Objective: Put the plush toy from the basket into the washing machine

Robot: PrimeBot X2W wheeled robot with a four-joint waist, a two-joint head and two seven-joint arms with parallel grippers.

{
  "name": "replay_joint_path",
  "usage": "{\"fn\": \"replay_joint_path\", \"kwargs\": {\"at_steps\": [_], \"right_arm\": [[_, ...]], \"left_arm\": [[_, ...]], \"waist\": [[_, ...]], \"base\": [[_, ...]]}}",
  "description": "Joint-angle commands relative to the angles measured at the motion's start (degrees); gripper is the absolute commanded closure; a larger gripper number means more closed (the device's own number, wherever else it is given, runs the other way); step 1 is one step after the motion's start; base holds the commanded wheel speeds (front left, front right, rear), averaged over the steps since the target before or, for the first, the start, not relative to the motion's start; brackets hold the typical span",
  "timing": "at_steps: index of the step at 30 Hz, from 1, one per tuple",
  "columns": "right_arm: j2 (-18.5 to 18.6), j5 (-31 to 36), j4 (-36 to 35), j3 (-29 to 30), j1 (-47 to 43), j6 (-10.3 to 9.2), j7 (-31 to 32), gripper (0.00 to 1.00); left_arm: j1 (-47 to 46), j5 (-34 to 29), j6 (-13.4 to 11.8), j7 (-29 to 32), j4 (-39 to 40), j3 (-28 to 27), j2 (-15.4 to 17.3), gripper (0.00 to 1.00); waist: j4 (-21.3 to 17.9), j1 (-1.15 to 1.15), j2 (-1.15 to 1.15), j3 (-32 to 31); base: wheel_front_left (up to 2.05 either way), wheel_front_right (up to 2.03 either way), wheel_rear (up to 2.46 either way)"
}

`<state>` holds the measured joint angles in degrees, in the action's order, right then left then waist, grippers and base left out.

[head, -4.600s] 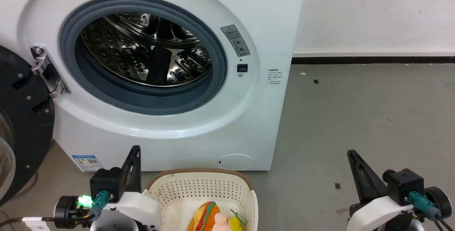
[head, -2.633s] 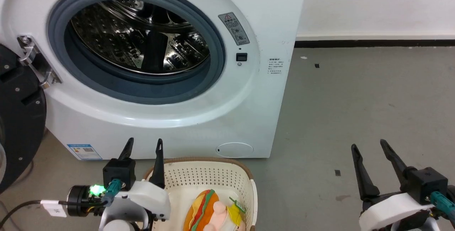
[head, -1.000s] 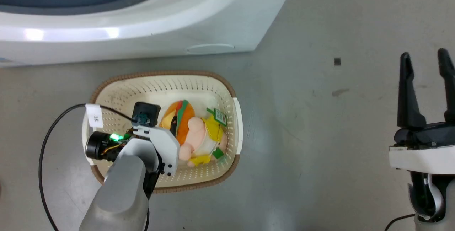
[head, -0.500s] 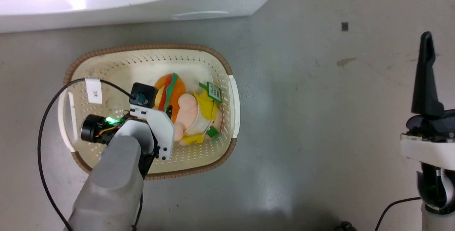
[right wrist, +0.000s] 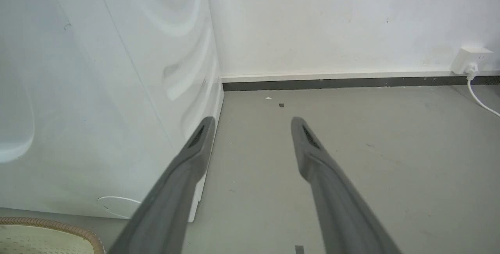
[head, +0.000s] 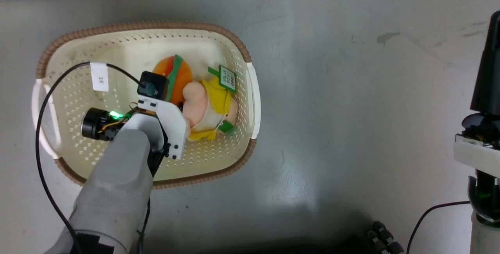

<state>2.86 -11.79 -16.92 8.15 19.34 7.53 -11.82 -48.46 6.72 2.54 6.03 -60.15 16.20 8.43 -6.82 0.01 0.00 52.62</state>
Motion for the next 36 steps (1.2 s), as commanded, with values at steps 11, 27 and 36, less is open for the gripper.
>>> {"fn": "replay_joint_path", "kwargs": {"at_steps": [11, 27, 36], "right_arm": [[0.01, -1.78, -2.31, 0.85, 3.39, -0.04, -1.93, 0.00], [0.01, -3.05, -3.01, 1.29, 5.84, -0.04, -3.18, 0.00], [0.01, -1.79, 0.90, 0.56, 4.98, -0.04, -3.18, 0.00]], "left_arm": [[-6.59, 1.64, -0.36, 0.04, -7.64, 2.78, 1.46, 0.00], [-10.11, 3.90, 0.64, 0.33, -13.81, 5.48, 2.05, 1.00], [-6.20, 5.63, 1.63, -2.13, -13.81, 5.44, 1.02, 1.00]], "waist": [[-1.45, -0.01, 0.00, 6.30], [-2.41, -0.01, 0.00, 8.49], [-1.47, -0.01, 0.00, 1.64]], "base": [[0.00, 0.00, 0.00], [0.00, 0.00, 0.00], [0.00, 0.00, 0.00]]}}
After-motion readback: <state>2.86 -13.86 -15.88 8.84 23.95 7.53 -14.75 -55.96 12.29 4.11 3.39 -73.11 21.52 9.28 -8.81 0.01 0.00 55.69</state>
